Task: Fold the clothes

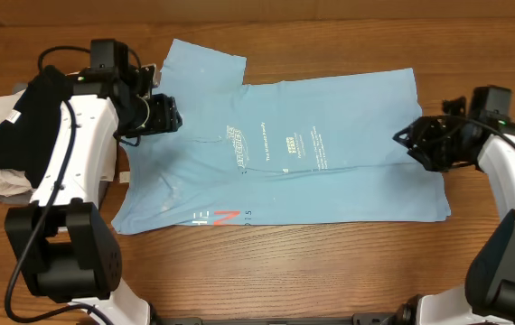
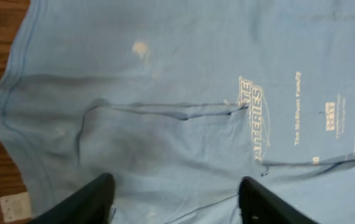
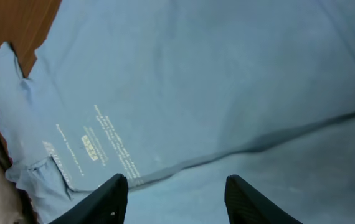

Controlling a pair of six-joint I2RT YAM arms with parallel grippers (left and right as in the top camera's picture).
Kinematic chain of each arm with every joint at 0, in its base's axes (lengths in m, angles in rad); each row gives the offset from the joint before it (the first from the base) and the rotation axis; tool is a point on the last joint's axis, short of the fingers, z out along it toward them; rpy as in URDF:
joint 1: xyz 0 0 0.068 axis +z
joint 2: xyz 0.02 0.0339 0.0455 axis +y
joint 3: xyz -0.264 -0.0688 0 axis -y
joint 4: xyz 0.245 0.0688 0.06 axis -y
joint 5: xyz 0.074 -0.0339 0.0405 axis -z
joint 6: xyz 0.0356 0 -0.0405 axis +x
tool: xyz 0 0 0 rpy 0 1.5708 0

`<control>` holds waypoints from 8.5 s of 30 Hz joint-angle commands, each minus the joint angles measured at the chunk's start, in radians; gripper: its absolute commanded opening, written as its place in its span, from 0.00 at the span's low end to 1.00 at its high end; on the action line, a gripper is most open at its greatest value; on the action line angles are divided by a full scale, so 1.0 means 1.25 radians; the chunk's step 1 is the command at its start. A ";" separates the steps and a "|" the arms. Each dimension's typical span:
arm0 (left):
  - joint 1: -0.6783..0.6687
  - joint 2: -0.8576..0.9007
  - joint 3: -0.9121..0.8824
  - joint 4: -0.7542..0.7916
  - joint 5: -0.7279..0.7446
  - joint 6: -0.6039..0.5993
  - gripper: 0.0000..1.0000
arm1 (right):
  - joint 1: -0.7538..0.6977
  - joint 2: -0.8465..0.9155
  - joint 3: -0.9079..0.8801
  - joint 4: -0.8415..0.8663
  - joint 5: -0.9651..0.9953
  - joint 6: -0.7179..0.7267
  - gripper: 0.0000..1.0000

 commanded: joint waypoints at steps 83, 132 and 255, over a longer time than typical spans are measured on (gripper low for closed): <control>0.042 -0.252 -0.062 -0.172 0.020 0.039 0.55 | -0.174 -0.289 -0.002 -0.149 0.014 0.045 0.36; -0.149 0.574 0.599 0.104 0.021 0.049 0.70 | -0.119 0.018 0.151 -0.101 -0.037 -0.004 0.63; -0.187 0.401 0.628 -0.307 -0.198 0.042 0.04 | 0.002 0.285 0.148 0.291 0.249 -0.001 0.04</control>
